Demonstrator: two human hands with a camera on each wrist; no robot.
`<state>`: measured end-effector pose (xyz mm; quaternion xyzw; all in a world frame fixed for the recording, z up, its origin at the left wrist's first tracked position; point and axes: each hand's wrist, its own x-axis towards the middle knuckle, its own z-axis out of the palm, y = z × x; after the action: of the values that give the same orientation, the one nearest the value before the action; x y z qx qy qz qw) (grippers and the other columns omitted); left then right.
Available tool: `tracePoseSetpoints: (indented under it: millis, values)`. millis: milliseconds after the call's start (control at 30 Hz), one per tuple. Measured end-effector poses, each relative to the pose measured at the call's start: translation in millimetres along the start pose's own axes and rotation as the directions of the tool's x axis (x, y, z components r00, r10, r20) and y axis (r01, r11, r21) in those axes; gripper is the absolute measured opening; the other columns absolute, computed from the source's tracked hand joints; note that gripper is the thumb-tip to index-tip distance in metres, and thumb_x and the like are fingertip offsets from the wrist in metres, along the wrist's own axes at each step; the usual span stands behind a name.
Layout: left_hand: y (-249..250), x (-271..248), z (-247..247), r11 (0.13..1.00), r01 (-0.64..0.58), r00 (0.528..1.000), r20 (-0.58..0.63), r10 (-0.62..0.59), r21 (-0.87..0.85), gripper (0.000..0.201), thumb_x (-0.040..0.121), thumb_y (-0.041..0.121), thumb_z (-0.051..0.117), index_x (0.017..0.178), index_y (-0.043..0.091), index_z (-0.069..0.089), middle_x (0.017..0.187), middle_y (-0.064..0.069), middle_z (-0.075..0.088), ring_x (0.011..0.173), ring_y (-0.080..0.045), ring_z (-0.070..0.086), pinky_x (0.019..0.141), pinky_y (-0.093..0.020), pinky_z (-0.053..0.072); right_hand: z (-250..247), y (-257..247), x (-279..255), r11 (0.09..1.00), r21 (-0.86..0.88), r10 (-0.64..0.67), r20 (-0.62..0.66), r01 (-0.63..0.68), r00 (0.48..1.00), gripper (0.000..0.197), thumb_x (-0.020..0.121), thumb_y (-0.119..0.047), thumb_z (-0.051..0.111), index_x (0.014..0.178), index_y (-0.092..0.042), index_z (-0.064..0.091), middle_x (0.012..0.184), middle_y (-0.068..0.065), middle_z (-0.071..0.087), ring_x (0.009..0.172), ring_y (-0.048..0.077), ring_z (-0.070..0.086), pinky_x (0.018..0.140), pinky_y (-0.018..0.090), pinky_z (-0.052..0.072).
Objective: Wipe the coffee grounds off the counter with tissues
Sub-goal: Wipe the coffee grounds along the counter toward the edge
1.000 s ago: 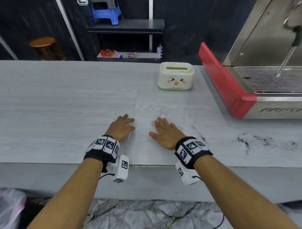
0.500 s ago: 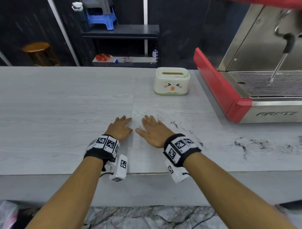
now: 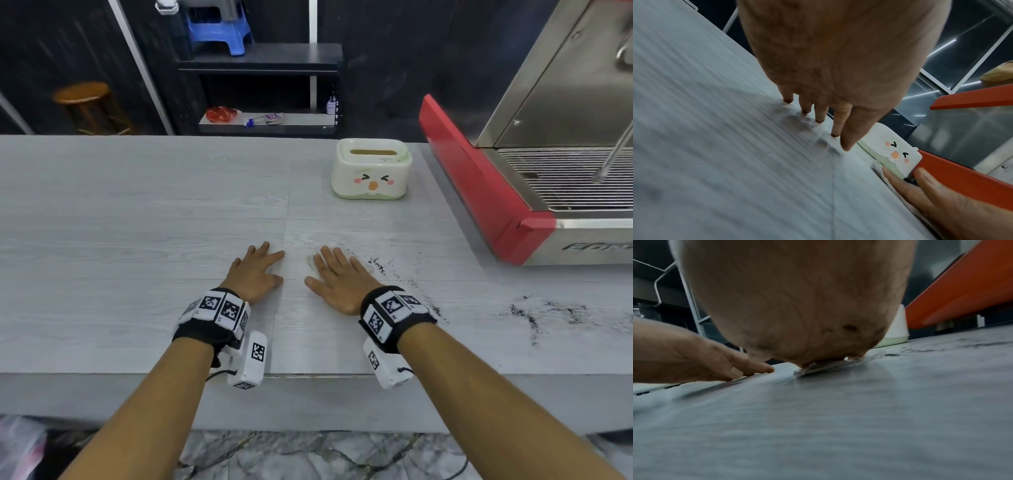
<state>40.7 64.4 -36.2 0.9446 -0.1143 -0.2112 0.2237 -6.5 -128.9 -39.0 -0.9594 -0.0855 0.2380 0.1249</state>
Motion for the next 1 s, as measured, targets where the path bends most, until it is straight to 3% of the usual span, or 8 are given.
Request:
tracePoseSetpoints:
  millis: [367, 667, 767, 1000]
  values:
    - [23, 11, 5, 0.999, -0.027, 0.999, 0.022, 0.027, 0.017, 0.066, 0.092, 0.028, 0.049, 0.149, 0.025, 0.016, 0.16, -0.001, -0.001, 0.147, -0.019, -0.007, 0.118, -0.041, -0.005, -23, 37, -26, 0.977, 0.123, 0.175, 0.003, -0.174, 0.985, 0.074, 0.095, -0.06, 0.009, 0.151, -0.015, -0.008, 0.159, 0.001, -0.017, 0.147, 0.016, -0.012, 0.12, 0.039, -0.003]
    - [23, 29, -1, 0.988, -0.06, 0.997, 0.064, 0.052, 0.139, 0.062, 0.098, 0.03, 0.037, 0.15, 0.019, 0.006, 0.159, -0.004, -0.006, 0.147, -0.023, -0.007, 0.117, -0.044, -0.001, -24, -33, 17, 0.982, 0.182, -0.047, -0.006, 0.047, 0.999, 0.075, 0.094, -0.064, 0.005, 0.152, -0.017, -0.001, 0.16, -0.001, -0.01, 0.147, 0.014, -0.01, 0.119, 0.038, -0.004]
    - [18, 31, -2, 0.985, -0.073, 0.995, 0.073, 0.062, 0.159, 0.062, 0.099, 0.032, 0.034, 0.15, 0.017, 0.003, 0.159, -0.002, -0.007, 0.147, -0.02, -0.008, 0.118, -0.043, -0.002, -20, -33, 30, 0.982, 0.182, -0.048, 0.023, 0.043, 0.999, 0.074, 0.093, -0.064, 0.003, 0.152, -0.019, -0.001, 0.16, -0.002, -0.01, 0.147, 0.014, -0.011, 0.119, 0.038, -0.007]
    - [20, 34, -2, 0.988, -0.053, 0.996, 0.076, 0.042, 0.143, 0.072, 0.094, 0.029, 0.046, 0.15, 0.02, 0.003, 0.159, 0.001, -0.009, 0.146, -0.018, -0.011, 0.118, -0.041, -0.004, -31, 6, 29, 0.991, 0.112, 0.073, 0.041, -0.077, 0.996, 0.068, 0.095, -0.057, 0.002, 0.152, -0.02, -0.006, 0.159, -0.001, -0.018, 0.146, 0.015, -0.017, 0.119, 0.04, -0.006]
